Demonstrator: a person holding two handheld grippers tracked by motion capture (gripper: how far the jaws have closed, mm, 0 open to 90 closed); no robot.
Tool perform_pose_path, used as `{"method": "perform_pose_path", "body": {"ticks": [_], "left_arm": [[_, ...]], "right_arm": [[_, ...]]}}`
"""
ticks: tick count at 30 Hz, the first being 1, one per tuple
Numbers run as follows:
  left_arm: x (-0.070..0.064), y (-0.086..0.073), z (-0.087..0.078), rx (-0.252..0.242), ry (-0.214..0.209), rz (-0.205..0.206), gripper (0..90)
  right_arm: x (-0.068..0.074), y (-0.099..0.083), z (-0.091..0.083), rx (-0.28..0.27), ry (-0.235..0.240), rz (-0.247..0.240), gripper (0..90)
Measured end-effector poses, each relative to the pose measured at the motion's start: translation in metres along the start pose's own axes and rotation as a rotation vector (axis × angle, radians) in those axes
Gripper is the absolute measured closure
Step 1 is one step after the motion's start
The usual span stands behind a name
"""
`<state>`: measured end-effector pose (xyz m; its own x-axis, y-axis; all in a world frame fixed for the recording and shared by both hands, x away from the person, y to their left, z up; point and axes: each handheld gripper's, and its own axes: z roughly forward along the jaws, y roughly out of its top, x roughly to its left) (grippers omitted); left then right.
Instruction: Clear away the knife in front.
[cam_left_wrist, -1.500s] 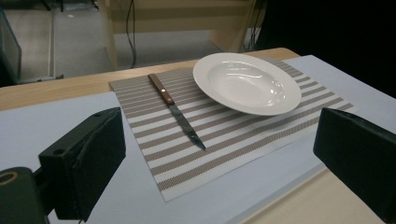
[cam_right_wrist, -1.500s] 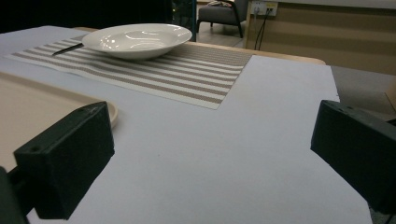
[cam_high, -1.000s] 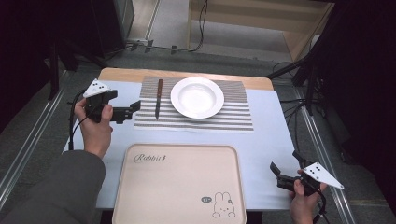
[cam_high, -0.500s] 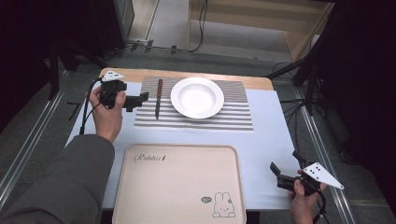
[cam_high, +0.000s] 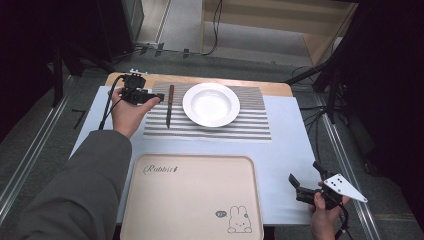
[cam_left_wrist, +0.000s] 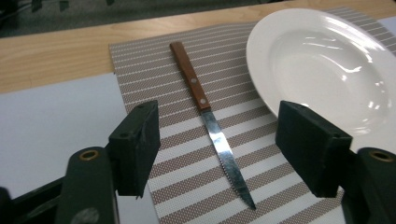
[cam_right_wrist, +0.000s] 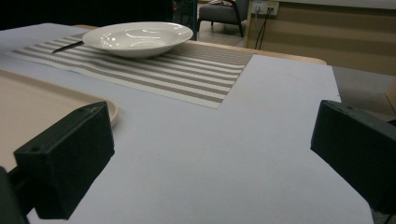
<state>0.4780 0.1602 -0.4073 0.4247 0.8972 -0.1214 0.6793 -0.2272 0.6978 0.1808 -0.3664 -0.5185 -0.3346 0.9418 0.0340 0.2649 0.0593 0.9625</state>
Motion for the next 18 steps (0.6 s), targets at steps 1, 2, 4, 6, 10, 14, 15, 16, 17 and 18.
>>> {"method": "perform_pose_path", "body": {"ticks": [1,2,4,6,10,14,15,16,17,18], "left_arm": [[0.000,0.001,0.004,0.012,0.006,-0.005,33.5],[0.000,0.002,0.007,0.025,0.006,-0.011,35.1],[-0.001,0.004,0.014,0.046,0.006,-0.027,38.0],[-0.002,0.005,0.019,0.060,0.007,-0.027,40.2],[-0.006,0.009,0.034,0.088,0.019,-0.046,48.7],[-0.010,0.011,0.044,0.101,0.015,-0.047,52.0],[-0.011,0.012,0.047,0.113,0.021,-0.042,54.5],[-0.012,0.013,0.053,0.118,0.021,-0.048,55.5],[-0.012,0.014,0.056,0.120,0.021,-0.053,57.2],[-0.013,0.014,0.058,0.125,0.024,-0.055,58.6]], "right_arm": [[0.000,0.000,0.000,-0.001,0.001,0.001,0.0],[0.000,0.000,0.000,0.000,0.000,0.001,0.0],[0.000,0.000,0.000,0.001,-0.001,0.001,0.0],[0.001,0.000,0.000,0.003,-0.003,-0.002,0.0],[0.001,0.000,0.001,0.004,-0.005,-0.010,0.0],[0.001,0.000,0.001,0.004,-0.005,-0.001,0.0],[0.001,0.000,0.001,0.003,-0.005,0.000,0.0],[0.001,0.000,0.001,0.004,-0.005,-0.001,0.0],[0.001,0.000,0.001,0.005,-0.006,-0.002,0.0],[0.001,0.000,0.001,0.005,-0.006,-0.002,0.0]]}}
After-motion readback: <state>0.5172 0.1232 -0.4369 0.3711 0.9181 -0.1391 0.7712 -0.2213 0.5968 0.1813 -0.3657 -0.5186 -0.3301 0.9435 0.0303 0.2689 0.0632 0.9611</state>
